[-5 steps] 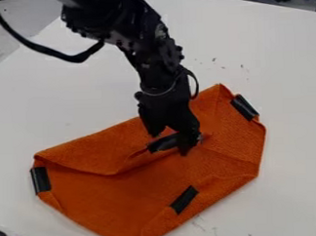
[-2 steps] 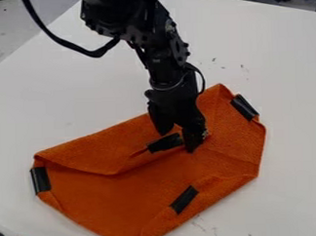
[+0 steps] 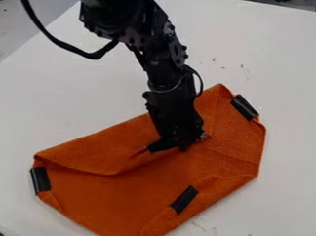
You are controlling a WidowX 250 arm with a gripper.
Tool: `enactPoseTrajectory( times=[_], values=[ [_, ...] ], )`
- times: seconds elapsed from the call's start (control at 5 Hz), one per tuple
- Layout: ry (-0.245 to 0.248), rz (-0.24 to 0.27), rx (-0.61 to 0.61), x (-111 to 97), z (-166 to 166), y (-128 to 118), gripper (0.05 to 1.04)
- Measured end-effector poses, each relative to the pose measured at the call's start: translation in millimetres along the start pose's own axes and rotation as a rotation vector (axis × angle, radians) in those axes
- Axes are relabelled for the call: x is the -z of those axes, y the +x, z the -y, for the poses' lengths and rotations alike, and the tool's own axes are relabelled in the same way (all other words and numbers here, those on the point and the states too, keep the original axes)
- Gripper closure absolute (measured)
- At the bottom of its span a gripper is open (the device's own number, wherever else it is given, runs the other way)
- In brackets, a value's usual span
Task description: Unfold the cloth from the center to top left
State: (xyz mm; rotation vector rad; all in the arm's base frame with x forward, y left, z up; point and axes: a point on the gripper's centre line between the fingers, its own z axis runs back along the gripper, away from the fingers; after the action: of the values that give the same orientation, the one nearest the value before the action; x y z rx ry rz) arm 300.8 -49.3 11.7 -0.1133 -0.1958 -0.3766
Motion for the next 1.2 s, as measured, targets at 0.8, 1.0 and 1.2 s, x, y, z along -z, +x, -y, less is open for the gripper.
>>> enactPoseTrajectory(
  times=[0.8, 1.0, 1.2],
  values=[
    [0.097, -0.023, 0.050, -30, 7, 4, 1.012],
    [0.170, -0.007, 0.120, -55, -4, 20, 1.012],
    [0.189, 0.045, 0.154, -68, -41, 39, 1.012]
  ],
)
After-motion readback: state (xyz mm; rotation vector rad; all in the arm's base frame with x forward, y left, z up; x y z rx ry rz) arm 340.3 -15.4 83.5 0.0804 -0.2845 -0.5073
